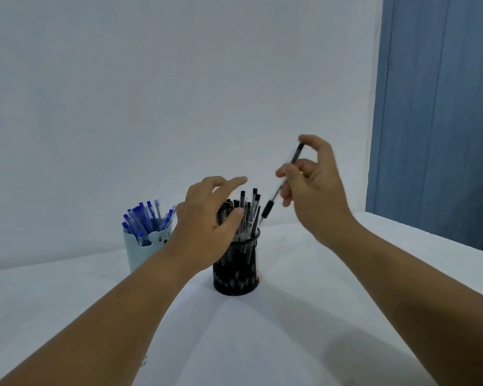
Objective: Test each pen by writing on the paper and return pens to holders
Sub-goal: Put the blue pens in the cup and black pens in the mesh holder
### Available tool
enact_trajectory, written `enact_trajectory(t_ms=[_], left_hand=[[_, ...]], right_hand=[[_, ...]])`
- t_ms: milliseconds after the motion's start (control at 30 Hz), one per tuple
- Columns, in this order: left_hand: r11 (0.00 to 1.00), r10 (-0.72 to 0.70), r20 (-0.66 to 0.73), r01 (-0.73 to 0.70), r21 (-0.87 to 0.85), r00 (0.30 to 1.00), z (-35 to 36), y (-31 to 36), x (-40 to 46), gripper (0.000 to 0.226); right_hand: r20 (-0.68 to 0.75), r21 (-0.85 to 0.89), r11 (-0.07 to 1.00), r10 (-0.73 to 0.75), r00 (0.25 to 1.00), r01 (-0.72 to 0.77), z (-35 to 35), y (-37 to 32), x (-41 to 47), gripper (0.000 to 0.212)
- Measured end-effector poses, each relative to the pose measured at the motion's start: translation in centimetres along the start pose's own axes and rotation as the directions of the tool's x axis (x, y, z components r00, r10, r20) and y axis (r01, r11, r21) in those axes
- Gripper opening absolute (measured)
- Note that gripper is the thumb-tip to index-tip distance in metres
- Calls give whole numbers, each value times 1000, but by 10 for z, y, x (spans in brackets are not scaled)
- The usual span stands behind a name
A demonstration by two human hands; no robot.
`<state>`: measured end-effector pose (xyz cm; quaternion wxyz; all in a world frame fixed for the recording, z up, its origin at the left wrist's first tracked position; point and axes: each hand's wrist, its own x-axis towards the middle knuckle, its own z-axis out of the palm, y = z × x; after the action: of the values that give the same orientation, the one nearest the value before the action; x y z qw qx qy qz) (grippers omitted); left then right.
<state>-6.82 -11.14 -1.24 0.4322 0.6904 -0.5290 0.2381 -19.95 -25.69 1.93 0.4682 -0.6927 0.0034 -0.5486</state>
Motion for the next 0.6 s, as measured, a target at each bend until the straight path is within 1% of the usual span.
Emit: enact_trajectory(t_ms=[67, 100, 200, 233, 267, 333, 367, 400, 433, 467, 500, 533, 567, 600], left_hand=[[990, 103, 4, -103, 101, 995, 2, 3, 0, 41], [986, 117, -16, -114, 120, 993, 3, 4, 1, 38], [995, 46, -98, -37, 90, 994, 2, 9, 4, 26], [996, 22, -115, -12, 88, 993, 0, 10, 5, 22], [997, 0, -130, 11, 81, 992, -1, 11, 6, 19], [998, -47, -145, 52, 33, 988, -4, 12, 6, 19], [997, -78, -127, 78, -8, 989, -4, 13, 5, 21], [993, -112, -93, 107, -55, 989, -4, 13, 4, 25], [985, -148, -49, 142, -101, 988, -3, 14, 2, 31], [974, -181, -12, 178, -142, 983, -2, 13, 1, 39], [960, -213, 22, 214, -180, 977, -1, 12, -1, 49], [942, -250, 57, 256, -217, 967, 0, 10, -3, 59], [917, -289, 91, 303, -258, 953, 0, 9, -5, 68], [880, -332, 120, 353, -318, 936, 0, 7, -8, 75]], right_hand=[[61, -60, 998, 18, 998, -14, 9, 10, -2, 40], [87, -85, 996, 39, 995, -31, 12, 14, -4, 40], [167, -165, 983, 103, 980, -75, 22, 22, -10, 35], [184, -203, 977, 101, 978, -63, 25, 24, -13, 31], [185, -245, 969, 78, 980, -31, 28, 27, -16, 27], [142, -303, 952, -5, 990, 48, 30, 30, -20, 23], [111, -310, 948, -39, 993, 71, 30, 30, -20, 24], [92, -301, 951, -42, 995, 68, 29, 30, -20, 27], [97, -269, 963, -2, 995, 28, 28, 29, -20, 31], [133, -217, 975, 79, 988, -49, 28, 28, -20, 36], [201, -165, 977, 164, 966, -131, 30, 28, -21, 39], [264, -135, 975, 207, 942, -176, 33, 29, -24, 39], [284, -126, 977, 202, 937, -173, 36, 30, -27, 38], [263, -102, 984, 168, 950, -145, 39, 32, -29, 34]])
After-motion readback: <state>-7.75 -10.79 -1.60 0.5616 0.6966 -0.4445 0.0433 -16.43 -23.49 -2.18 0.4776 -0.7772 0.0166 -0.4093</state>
